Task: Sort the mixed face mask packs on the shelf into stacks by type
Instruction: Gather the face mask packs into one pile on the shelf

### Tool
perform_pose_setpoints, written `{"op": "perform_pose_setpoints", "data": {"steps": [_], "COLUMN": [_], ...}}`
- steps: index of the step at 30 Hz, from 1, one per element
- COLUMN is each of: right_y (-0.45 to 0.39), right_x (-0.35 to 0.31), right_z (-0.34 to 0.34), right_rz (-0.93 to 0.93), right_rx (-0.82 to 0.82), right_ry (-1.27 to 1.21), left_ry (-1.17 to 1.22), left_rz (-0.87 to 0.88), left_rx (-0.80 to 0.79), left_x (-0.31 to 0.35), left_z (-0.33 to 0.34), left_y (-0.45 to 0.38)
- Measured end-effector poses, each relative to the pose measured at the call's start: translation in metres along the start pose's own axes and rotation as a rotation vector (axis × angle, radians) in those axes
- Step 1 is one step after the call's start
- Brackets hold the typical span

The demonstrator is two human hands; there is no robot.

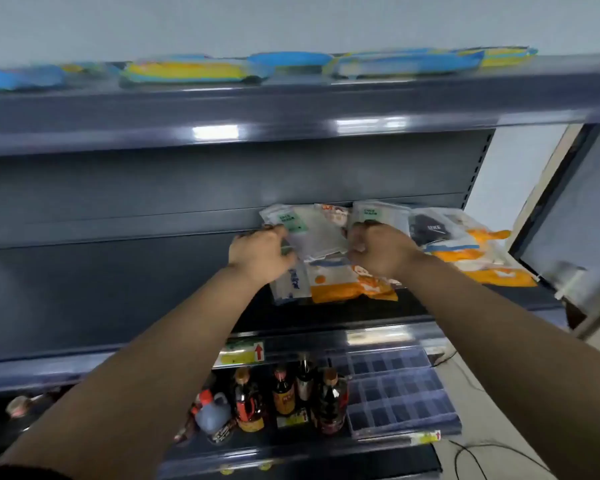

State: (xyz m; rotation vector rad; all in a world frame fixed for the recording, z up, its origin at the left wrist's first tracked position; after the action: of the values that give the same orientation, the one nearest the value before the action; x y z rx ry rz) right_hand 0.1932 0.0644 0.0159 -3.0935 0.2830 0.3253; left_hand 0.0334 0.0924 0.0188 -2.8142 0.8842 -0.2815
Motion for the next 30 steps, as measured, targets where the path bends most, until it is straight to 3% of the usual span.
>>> {"op": "perform_pose_setpoints", "data": {"steps": [7,13,22,25,30], "right_y": [-0.053,-0.066,-0.083,-0.085,-0.083], "right_x": [0.013,0.016,0.009,0.011,0.014], "right_z": [0.008,0.015,0.044,0.045,0.037], "right_rz": [-0.085,-0.125,-0.063,-0.028,0.012], "right_rx": [-0.013,-0.007,-0.107,-0.092,-0.026], "right_ry": [-0.141,-0.177,-0.137,-0.205,-0.347], "left_ry": [0.238,0.475,0.605,0.671,0.856], "left_rz": [-0.181,-0.259,-0.410,-0.551,-0.600], "left_rx": [0.069,0.242,0.328,0.348,0.355], "left_x": [-0.035,-0.043,-0.041,-0.051,-0.061], "left_z": [0.028,0.044,0.056,0.065,0.082], "left_y": [-0.018,-0.012,-0.013,-0.006,-0.001]}}
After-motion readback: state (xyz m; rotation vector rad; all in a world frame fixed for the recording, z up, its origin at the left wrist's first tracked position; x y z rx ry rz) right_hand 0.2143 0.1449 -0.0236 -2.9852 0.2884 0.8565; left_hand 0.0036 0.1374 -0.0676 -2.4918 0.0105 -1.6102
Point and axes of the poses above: each hand's wrist, its own y-axis away from the middle knuckle, its own z-axis out of the palm, x = y × z, the point moved 10 cm from there along -y, towards the middle knuckle, and after that the axes turned 14 degrees about z, right-handed, at the moved point
